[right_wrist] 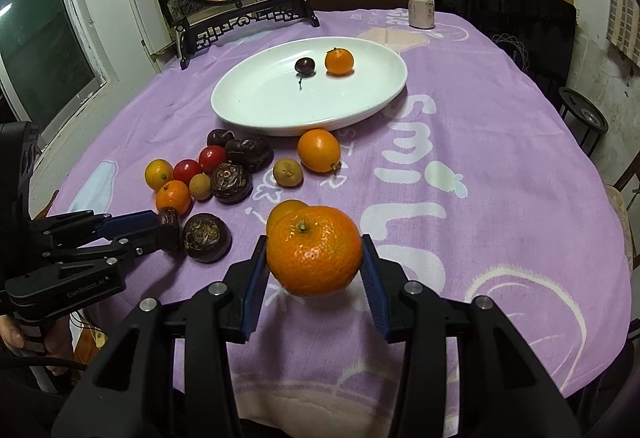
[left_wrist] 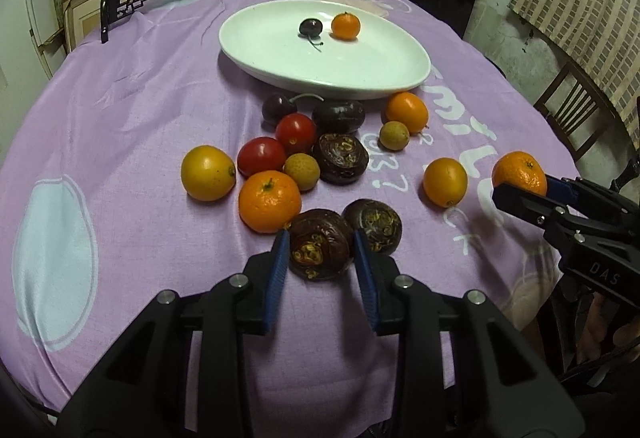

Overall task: Organize fruits
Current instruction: 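Carry both fruits to the white plate and open both tools to drop them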

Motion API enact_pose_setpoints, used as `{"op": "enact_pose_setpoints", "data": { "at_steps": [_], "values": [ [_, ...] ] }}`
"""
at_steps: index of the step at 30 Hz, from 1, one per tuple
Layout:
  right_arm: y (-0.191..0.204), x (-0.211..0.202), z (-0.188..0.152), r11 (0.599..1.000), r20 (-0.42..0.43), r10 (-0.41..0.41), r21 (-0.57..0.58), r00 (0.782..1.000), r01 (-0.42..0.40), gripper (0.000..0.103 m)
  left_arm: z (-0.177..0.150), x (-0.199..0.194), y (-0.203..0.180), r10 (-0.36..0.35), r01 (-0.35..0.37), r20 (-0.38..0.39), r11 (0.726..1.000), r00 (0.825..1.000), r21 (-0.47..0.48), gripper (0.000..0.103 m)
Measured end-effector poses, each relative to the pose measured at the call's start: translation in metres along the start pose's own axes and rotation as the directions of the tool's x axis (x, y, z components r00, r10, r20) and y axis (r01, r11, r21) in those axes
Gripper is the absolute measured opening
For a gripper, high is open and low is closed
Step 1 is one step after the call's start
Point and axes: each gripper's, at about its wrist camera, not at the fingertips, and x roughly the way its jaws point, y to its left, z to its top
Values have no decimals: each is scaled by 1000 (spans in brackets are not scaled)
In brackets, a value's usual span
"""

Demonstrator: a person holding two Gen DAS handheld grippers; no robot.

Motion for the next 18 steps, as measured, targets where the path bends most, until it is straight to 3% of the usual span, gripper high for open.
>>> {"op": "enact_pose_setpoints", "data": {
  "at_steps": [11, 18],
  "values": [
    [3, -2, 8, 1000, 15, 7, -13, 1000, -7, 45, 12, -18, 8, 2, -2, 39, 1000, 999, -12, 33],
    [7, 9, 59, 997, 54, 24, -70, 998, -20, 45, 73, -26, 14, 22, -23, 103, 1000, 994, 6, 33]
  ]
}}
